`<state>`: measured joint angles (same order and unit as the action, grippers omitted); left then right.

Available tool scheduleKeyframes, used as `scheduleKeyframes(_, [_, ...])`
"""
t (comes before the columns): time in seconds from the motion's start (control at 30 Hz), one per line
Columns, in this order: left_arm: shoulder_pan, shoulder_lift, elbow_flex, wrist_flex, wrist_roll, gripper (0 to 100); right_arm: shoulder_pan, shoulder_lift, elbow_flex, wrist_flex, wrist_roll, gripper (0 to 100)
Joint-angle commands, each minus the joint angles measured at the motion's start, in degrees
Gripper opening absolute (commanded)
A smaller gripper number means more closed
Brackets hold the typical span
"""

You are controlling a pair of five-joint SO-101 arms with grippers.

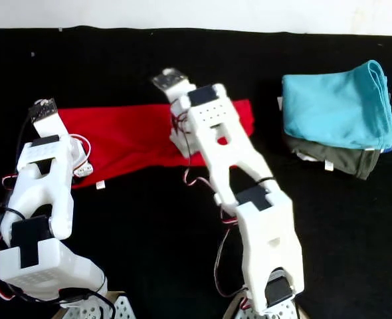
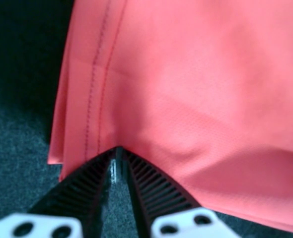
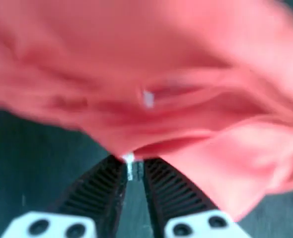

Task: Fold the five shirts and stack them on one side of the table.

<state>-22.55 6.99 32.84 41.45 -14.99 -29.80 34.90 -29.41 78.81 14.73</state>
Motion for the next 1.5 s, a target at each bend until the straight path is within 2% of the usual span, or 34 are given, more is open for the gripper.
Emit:
scheduleKeyframes(0.0, [-0.75,-0.04,0.04,-1.67,0.53,1,-0.48,-3.30,-0.22,-7.69,0.26,0.7])
scheduleKeyframes(0.33, [-0.75,-0.04,0.04,-1.67,0.44,1,-0.31,6.20,-0.40,-12.44,0.26,0.7])
scheduleKeyframes(0.5, [-0.66,-2.42,-1.45,-0.70,0.44,1,0.04,3.82,-2.33,-7.16,0.26,0.7])
scheduleKeyframes(0.73, [-3.38,-10.95,-12.00,15.82,0.44,2,1.01,-4.70,-7.34,0.40,0.53,0.7])
scheduleKeyframes(0.87, [-7.87,-10.42,-20.97,21.36,-1.41,15,1.01,-8.13,-9.27,3.56,0.62,0.7])
scheduleKeyframes(0.93, [-9.71,-7.34,-25.10,21.89,-3.43,20,1.01,-9.45,-9.89,5.23,0.70,0.7])
scheduleKeyframes(1.23, [-10.68,22.73,-49.45,22.33,-5.63,20,0.84,-16.92,-11.03,15.16,4.22,0.7])
scheduleKeyframes(1.47, [-5.85,42.86,-69.67,32.44,-7.82,20,0.92,-23.78,-11.03,18.51,4.22,0.7])
